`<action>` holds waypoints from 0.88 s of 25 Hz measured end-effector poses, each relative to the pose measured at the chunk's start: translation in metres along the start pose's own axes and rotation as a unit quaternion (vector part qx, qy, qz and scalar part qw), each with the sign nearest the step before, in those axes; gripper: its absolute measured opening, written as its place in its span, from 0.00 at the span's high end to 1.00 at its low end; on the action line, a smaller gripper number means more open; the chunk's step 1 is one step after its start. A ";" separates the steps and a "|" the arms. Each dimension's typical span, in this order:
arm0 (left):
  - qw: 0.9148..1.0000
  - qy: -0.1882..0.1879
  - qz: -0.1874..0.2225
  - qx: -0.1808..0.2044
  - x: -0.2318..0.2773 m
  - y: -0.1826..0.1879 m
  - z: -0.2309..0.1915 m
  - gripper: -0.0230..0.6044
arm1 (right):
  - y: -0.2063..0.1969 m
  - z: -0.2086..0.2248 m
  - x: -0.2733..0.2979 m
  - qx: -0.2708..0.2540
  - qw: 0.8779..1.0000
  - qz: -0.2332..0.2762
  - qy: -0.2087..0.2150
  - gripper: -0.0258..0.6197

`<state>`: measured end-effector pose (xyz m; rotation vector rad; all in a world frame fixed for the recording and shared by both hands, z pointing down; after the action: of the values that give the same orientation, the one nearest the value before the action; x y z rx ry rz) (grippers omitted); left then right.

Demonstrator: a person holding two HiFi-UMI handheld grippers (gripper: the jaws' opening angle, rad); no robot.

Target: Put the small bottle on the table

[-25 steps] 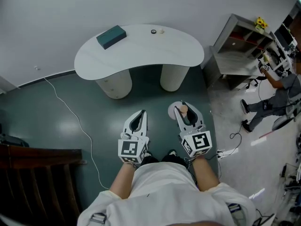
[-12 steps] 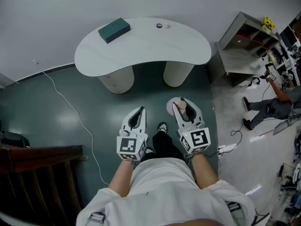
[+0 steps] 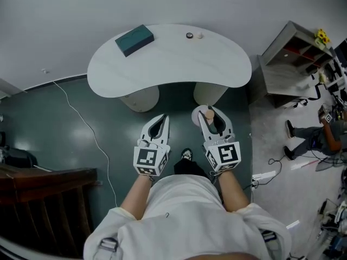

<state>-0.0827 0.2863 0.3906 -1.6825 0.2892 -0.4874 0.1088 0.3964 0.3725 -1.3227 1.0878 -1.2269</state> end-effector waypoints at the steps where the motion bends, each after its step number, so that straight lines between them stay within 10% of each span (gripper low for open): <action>1: 1.000 0.001 -0.001 0.000 0.010 0.003 -0.002 0.93 | 0.001 0.007 0.008 0.001 1.000 0.000 0.001 0.75; 22: 0.998 0.055 -0.021 -0.009 0.131 0.013 -0.048 0.93 | 0.000 0.094 0.127 -0.005 0.999 -0.013 0.049 0.75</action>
<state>0.0108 0.1821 0.4033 -1.6844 0.3410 -0.6113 0.2136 0.2790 0.3869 -1.2981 1.1503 -1.3188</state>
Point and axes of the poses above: the fingertips, and each gripper's own axes: x forward along the fingers, z to its right, y out of its top, the point moved 10 cm from there along -x, backward along the fingers, and after that the axes turned 2 degrees about -y, right-handed, at the moved point
